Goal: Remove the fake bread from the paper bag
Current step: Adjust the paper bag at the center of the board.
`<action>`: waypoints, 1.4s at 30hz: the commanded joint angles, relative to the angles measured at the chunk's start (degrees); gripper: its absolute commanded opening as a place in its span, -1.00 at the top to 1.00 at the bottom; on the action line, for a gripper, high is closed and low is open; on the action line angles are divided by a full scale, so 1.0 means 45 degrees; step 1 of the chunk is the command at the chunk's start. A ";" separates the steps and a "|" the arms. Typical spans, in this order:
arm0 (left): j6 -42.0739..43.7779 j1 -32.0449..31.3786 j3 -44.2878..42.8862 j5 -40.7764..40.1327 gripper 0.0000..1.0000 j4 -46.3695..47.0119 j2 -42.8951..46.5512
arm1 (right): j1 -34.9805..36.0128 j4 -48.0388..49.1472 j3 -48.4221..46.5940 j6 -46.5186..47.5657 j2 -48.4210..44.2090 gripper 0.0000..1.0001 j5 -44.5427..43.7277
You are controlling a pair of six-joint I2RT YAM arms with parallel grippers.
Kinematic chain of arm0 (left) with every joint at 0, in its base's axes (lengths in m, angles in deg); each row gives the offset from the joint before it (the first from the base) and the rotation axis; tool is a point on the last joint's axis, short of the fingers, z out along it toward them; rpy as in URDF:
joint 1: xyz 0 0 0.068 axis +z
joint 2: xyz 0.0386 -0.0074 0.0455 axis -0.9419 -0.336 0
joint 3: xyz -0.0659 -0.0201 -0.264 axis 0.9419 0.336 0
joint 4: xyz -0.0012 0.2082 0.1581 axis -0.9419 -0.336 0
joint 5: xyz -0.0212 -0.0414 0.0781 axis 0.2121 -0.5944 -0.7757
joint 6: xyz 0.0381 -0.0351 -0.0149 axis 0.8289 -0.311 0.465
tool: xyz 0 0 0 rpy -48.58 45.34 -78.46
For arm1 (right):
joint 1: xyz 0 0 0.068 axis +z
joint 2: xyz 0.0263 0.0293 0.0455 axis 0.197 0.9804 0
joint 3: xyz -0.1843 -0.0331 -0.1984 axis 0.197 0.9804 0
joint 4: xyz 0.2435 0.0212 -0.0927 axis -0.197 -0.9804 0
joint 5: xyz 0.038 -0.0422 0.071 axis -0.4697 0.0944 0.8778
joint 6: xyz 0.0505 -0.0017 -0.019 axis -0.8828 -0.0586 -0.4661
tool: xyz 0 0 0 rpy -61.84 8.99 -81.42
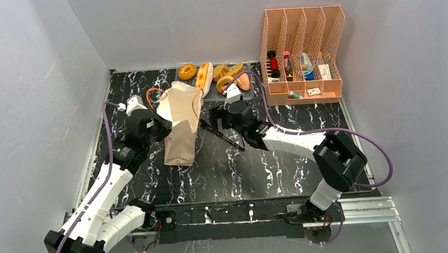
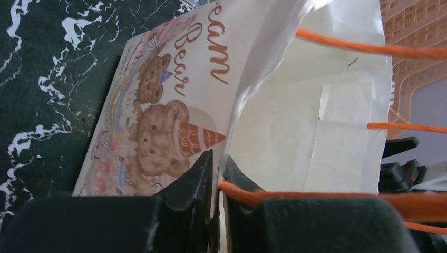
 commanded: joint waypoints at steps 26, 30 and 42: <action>0.1077 0.0263 -0.2148 -0.1464 -0.96 -0.4078 0.2551 | 0.2031 0.0006 -0.2930 0.0684 0.1993 -0.66 -0.1361; 0.1463 0.0263 -0.3330 -0.1713 -0.96 -0.4097 0.2586 | 0.2052 -0.0046 -0.2802 0.0689 0.1527 -0.66 -0.1759; 0.3637 0.0243 -0.5383 -0.3667 -0.96 -0.2152 0.2382 | 0.2045 -0.0569 -0.2531 0.0787 0.0307 -0.67 -0.3515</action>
